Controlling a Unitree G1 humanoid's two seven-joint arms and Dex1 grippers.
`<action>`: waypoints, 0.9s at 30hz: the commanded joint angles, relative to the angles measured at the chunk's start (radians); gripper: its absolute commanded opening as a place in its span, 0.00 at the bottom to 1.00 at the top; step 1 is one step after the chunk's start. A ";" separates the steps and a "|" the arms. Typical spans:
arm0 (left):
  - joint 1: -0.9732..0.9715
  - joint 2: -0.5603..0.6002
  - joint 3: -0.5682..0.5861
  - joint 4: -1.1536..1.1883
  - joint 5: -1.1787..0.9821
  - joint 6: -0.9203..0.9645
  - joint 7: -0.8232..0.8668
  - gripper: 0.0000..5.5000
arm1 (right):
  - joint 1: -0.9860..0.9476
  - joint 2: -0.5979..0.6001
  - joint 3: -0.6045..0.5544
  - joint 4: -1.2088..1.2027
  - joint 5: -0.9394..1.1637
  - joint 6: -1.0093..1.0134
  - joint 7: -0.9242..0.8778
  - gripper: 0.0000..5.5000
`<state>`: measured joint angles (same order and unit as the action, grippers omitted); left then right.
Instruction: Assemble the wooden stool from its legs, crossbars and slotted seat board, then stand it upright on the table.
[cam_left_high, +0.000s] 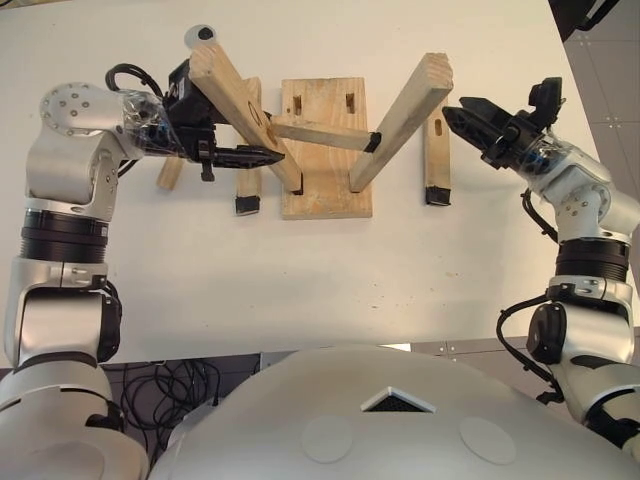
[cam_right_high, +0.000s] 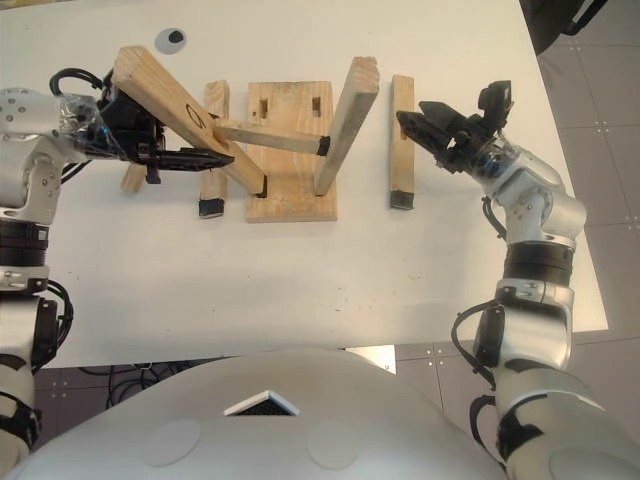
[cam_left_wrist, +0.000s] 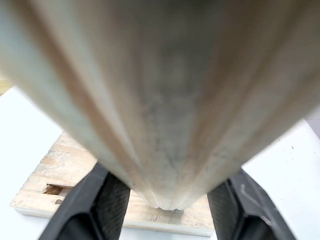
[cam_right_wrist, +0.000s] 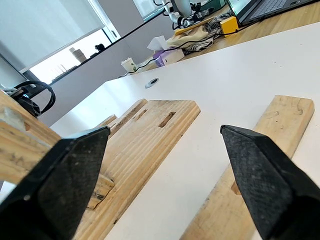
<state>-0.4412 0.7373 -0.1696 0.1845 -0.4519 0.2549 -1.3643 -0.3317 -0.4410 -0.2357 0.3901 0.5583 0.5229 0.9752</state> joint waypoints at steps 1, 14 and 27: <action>0.015 0.013 -0.005 0.011 0.047 0.055 0.022 0.37 | -0.125 -0.002 -0.132 -0.072 0.088 0.011 -0.148 0.74; 0.098 -0.003 -0.003 -0.075 0.070 0.076 0.108 0.37 | -0.635 -0.047 0.352 -0.811 0.327 0.711 -0.427 0.74; 0.090 -0.028 -0.027 -0.079 0.093 0.077 0.151 0.37 | -0.675 -0.190 0.978 -0.739 -0.235 0.410 -0.161 0.55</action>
<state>-0.3775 0.7057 -0.1607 0.0762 -0.4292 0.3004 -1.2381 -0.9928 -0.6360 0.6948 -0.3715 0.3906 0.9692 0.7994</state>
